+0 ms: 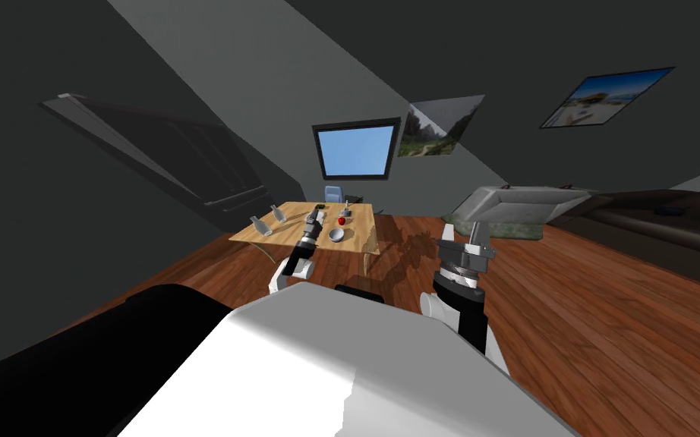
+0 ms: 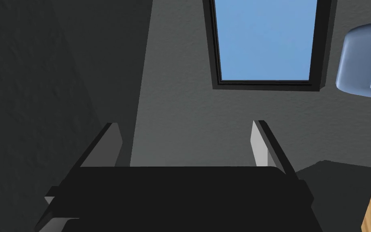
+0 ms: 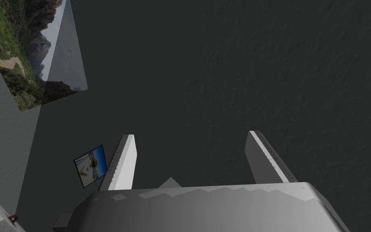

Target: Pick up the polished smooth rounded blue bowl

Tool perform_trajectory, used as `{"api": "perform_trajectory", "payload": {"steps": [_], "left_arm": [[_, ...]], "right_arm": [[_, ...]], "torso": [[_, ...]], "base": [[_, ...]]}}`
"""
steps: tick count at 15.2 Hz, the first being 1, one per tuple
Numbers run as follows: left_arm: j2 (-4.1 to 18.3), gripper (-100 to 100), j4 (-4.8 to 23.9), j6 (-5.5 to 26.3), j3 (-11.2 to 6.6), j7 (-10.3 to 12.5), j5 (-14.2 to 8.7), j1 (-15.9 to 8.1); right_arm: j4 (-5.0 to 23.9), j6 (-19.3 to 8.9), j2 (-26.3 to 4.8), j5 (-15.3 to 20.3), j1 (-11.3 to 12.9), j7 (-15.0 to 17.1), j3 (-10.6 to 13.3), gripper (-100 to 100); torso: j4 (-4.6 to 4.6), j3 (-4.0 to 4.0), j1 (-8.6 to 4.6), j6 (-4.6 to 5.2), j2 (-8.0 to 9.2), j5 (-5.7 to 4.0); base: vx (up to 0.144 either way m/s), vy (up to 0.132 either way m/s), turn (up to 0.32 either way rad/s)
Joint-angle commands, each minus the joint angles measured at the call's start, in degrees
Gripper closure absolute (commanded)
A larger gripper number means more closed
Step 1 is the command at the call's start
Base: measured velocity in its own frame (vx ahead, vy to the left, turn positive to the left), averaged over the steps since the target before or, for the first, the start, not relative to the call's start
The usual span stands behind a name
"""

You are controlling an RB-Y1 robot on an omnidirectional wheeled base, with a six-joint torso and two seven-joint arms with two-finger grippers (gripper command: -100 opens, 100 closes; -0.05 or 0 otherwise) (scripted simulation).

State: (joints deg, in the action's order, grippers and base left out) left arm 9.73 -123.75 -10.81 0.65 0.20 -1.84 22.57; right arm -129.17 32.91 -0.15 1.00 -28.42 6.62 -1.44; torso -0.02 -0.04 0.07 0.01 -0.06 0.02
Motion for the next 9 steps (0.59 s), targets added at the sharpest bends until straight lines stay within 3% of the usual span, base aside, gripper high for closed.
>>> {"api": "perform_trajectory", "payload": {"steps": [1, 6, 9], "left_arm": [[0.97, -100, 1.25, 2.86, -0.43, 0.55, -0.73, -0.89], [1.62, -100, 2.3, 6.98, -0.82, 0.95, -1.27, -1.82], [2.83, -100, 4.62, 11.41, -1.66, 1.84, -2.39, -3.85]], "right_arm": [[0.0, 0.0, 0.0, 0.0, 0.0, 0.0, 0.0, 0], [0.0, 0.0, 0.0, 0.0, 0.0, 0.0, 0.0, 0], [0.0, 0.0, 0.0, 0.0, 0.0, 0.0, 0.0, 0]], "torso": [[0.0, 0.0, 0.0, 0.0, 0.0, 0.0], [0.0, 0.0, -0.01, 0.0, 0.0, 0.0], [0.0, 0.0, -0.02, 0.0, 0.0, 0.0]], "base": [[0.012, 0.014, -0.091], [0.009, 0.011, -0.057], [0.01, 0.011, -0.095]]}}
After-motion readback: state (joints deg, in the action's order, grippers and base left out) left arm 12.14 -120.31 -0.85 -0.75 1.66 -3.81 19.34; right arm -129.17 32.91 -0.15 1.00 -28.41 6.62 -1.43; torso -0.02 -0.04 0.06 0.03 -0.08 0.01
